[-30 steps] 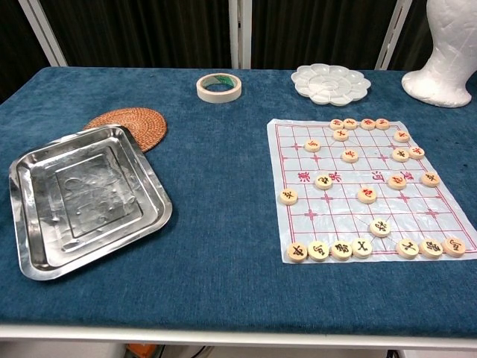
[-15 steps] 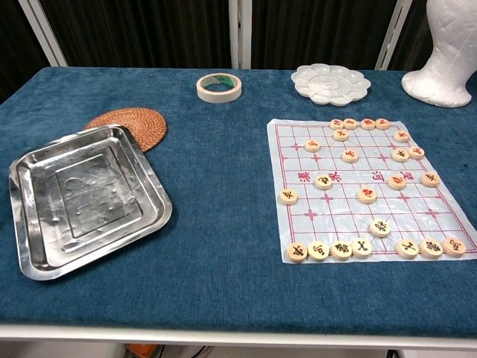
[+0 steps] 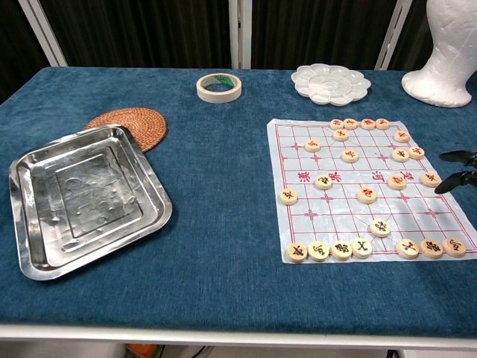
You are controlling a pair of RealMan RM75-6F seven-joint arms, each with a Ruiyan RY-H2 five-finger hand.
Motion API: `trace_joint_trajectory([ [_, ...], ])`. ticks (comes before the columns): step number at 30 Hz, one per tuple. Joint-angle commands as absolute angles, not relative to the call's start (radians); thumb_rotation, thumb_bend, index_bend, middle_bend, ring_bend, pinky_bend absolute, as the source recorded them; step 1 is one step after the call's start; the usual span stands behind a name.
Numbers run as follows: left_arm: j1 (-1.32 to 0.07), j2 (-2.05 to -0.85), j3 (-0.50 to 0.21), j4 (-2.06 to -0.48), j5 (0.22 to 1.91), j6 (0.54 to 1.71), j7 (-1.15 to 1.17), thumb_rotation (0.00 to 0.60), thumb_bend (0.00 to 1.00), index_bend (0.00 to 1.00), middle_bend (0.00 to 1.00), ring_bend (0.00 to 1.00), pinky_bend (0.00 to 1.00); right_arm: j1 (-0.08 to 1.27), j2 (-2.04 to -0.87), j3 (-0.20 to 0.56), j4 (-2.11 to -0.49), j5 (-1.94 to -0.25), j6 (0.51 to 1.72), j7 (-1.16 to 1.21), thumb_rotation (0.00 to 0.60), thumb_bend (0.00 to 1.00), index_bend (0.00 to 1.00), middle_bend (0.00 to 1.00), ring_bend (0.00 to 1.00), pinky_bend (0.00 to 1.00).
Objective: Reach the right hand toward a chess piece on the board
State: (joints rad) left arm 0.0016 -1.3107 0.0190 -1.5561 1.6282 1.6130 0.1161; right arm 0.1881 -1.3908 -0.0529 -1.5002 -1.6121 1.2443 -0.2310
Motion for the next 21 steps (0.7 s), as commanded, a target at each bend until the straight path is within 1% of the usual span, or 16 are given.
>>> trace_joint_trajectory([
  [1,0.003,-1.312,0.02,-1.552,1.63,1.615,0.112,0.6,0.11,0.04,0.07,0.0,0.01,0.193,-1.405,-0.056,-1.494,-1.607,1.236,-0.237,0.6,0.16,0.25,0.0,0.0,0.0],
  [13,0.014,-1.312,0.021,-1.532,1.627,1.628,0.081,0.6,0.11,0.04,0.07,0.0,0.01,0.205,-1.443,-0.048,-1.453,-1.582,1.226,-0.222,0.6,0.17,0.34,0.0,0.0,0.0],
  [21,0.016,-1.312,0.019,-1.525,1.628,1.631,0.077,0.6,0.1,0.04,0.07,0.0,0.01,0.209,-1.462,-0.053,-1.429,-1.581,1.227,-0.208,0.6,0.17,0.38,0.0,0.0,0.0],
])
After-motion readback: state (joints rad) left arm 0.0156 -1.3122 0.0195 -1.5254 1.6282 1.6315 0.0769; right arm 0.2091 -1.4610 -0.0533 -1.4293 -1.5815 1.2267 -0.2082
